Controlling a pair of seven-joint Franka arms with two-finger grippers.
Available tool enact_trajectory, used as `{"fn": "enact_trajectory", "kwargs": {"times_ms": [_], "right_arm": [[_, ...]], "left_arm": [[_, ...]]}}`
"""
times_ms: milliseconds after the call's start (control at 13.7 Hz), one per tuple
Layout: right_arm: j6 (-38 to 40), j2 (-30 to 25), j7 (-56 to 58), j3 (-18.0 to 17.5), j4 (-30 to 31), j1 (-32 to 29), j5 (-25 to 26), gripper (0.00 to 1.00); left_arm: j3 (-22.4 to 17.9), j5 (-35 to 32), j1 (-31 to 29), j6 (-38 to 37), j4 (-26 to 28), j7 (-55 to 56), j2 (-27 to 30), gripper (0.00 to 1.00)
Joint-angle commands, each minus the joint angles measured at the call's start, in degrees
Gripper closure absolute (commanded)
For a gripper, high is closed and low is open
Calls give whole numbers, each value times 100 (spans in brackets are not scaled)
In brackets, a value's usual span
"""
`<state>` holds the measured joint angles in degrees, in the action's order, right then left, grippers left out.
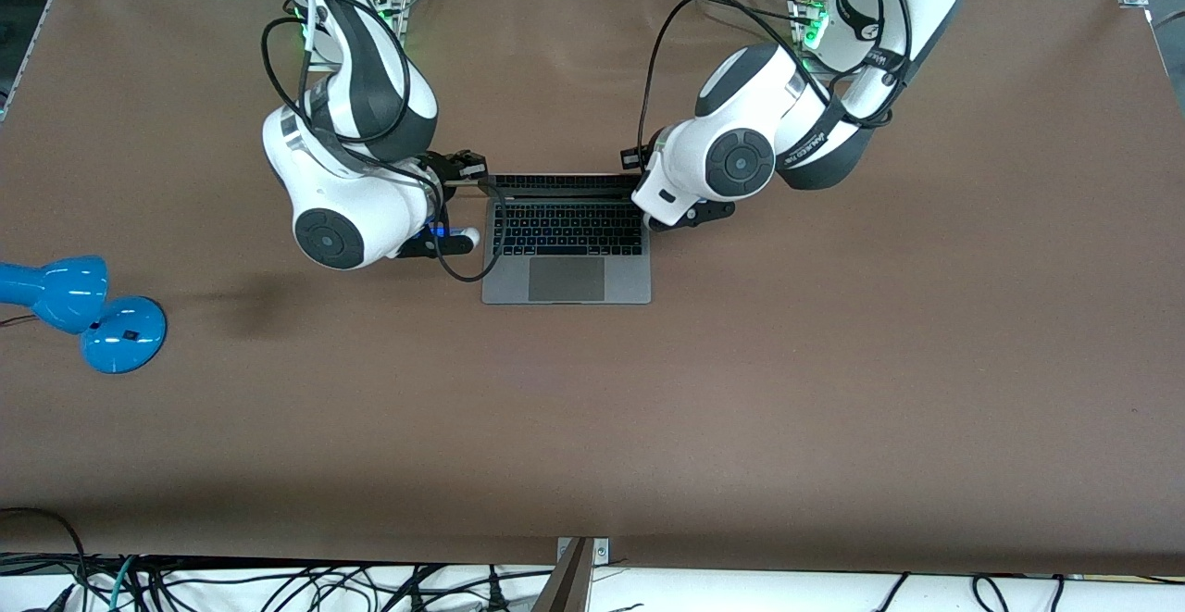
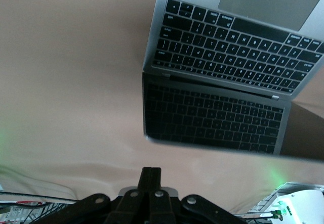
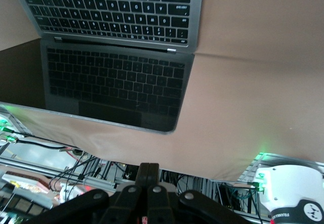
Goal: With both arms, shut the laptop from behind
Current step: 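Position both grippers behind the laptop screen at its two sides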
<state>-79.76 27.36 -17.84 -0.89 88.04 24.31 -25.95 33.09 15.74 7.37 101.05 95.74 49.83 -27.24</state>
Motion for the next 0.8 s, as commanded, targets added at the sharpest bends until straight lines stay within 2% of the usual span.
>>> {"fn": "enact_trajectory", "kwargs": {"times_ms": [0, 219, 510, 728], "right_arm": [[57, 59, -88, -34, 47, -31, -164, 100], [13, 147, -88, -43, 64, 39, -164, 100], [-101, 191, -70, -34, 38, 30, -156, 100], [-557, 296, 9, -25, 38, 21, -121, 100]], "left_arm": [[-4, 26, 19, 177, -135, 28, -202, 100], [5, -334, 28, 222, -362, 89, -456, 100], [-13, -352, 28, 231, -504, 71, -685, 100], [-13, -545, 63, 231, -724, 132, -879, 100]]}}
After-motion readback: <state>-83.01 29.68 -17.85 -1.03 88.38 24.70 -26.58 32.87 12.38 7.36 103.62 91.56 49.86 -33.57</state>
